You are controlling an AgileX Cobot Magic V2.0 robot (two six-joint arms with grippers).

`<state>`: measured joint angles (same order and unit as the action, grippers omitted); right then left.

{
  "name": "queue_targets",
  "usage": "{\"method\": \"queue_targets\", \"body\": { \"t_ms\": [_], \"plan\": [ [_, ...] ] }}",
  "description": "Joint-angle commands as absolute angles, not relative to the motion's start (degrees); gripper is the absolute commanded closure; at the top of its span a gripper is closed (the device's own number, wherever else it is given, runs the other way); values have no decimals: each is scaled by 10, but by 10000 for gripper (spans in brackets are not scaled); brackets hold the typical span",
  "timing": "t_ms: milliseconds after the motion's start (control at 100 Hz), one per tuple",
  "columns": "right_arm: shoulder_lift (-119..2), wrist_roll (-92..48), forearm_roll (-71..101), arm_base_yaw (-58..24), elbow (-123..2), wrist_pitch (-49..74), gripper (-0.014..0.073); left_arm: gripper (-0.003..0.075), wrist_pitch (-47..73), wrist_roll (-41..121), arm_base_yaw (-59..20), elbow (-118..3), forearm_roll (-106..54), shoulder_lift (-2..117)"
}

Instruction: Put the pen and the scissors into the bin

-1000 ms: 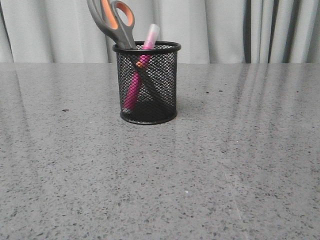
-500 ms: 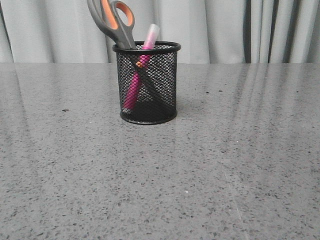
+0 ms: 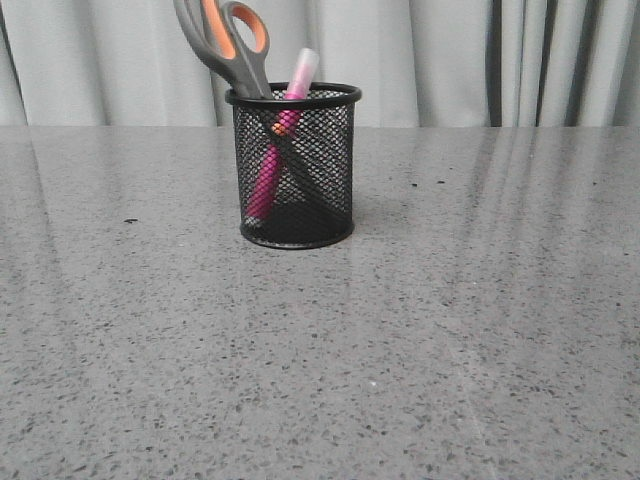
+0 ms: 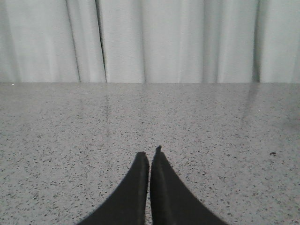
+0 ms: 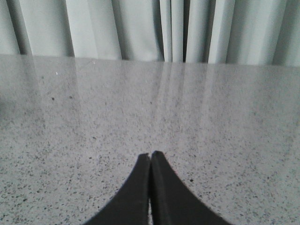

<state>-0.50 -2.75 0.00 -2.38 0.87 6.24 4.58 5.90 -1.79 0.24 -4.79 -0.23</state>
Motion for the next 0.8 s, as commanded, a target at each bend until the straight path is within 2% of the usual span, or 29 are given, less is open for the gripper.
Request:
{"method": "queue_targets", "body": {
  "t_ms": [0, 790],
  "plan": [
    [13, -35, -7, -18, 15, 39, 659, 740, 0, 53, -16, 16, -52, -20],
    [20, -36, -18, -16, 15, 29, 659, 740, 0, 53, -16, 16, -52, -20]
  ]
}}
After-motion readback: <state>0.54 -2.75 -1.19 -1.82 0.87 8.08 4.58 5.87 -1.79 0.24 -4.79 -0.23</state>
